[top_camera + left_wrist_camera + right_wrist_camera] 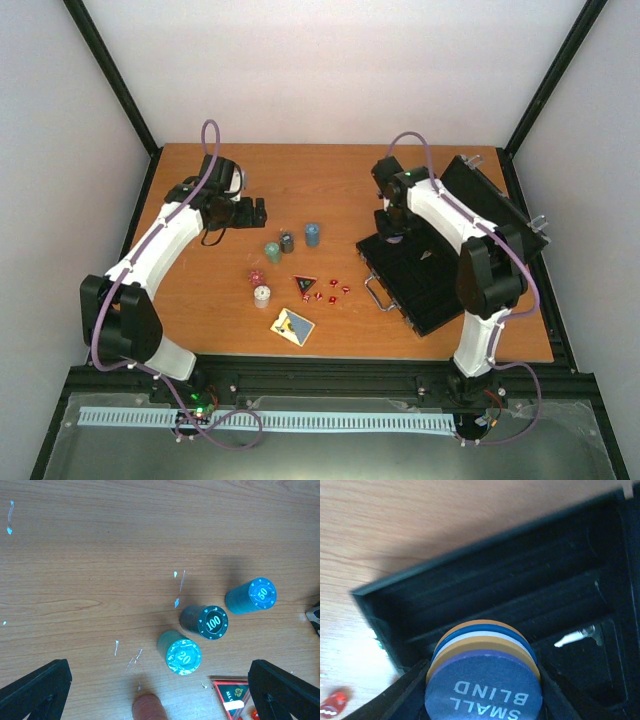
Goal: Pack up texas hold em set
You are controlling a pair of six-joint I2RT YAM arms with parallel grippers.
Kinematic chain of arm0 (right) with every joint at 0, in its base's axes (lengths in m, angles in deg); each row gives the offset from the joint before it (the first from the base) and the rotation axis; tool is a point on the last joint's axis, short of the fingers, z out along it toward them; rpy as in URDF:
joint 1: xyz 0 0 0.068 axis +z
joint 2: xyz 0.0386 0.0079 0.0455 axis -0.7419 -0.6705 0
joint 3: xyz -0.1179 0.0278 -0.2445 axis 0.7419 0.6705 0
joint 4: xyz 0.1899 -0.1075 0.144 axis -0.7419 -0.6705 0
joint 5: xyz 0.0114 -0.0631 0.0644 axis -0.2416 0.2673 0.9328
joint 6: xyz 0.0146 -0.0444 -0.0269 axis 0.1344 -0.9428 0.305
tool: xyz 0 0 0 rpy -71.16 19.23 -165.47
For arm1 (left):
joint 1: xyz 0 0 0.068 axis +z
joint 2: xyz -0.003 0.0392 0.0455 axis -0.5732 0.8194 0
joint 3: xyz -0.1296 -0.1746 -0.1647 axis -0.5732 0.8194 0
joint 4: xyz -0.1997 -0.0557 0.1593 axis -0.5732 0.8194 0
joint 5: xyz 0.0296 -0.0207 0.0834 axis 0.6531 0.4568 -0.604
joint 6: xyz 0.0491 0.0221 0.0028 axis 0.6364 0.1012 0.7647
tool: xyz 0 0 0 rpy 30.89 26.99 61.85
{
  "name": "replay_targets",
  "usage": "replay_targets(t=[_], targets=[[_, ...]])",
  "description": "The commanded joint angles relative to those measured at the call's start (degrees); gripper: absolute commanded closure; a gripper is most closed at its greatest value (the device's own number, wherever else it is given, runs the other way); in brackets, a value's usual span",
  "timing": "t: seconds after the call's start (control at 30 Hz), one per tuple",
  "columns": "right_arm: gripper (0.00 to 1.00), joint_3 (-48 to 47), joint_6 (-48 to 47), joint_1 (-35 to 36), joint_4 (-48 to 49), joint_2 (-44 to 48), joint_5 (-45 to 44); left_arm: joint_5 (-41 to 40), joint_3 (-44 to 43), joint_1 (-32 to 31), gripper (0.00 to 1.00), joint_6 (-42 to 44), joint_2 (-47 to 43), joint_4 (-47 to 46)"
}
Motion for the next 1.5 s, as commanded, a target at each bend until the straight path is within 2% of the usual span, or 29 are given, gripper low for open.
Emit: replay_targets(t=[0.0, 0.2, 0.5, 0.83, 1.47], targets=[[0.77, 7.20, 2.52, -2.88, 2.73, 5.62, -2.19, 1.09, -0.21, -0.13, 0.00, -1.00, 0.92, -0.75], [0.77, 17.50, 4.78, -7.90, 7.00, 11.13, -1.73, 2.61, -0.08, -0.13, 0.00, -1.55, 1.89, -1.05], [0.77, 25.60, 6.19, -12.73, 10.30, 13.54, -1.92, 3.51, 0.06, -0.13, 0.00, -1.79, 2.50, -1.25], [0.77, 28.01, 6.05, -16.17, 13.51, 12.49, -2.43, 3.03, -0.08, -0.13, 0.00, -1.63, 2.49, -1.13], [0.77, 28.11, 4.01, -17.88, 17.32, 6.45, -3.47, 1.97, -0.80, -0.13, 0.00, -0.93, 3.31, -0.89]])
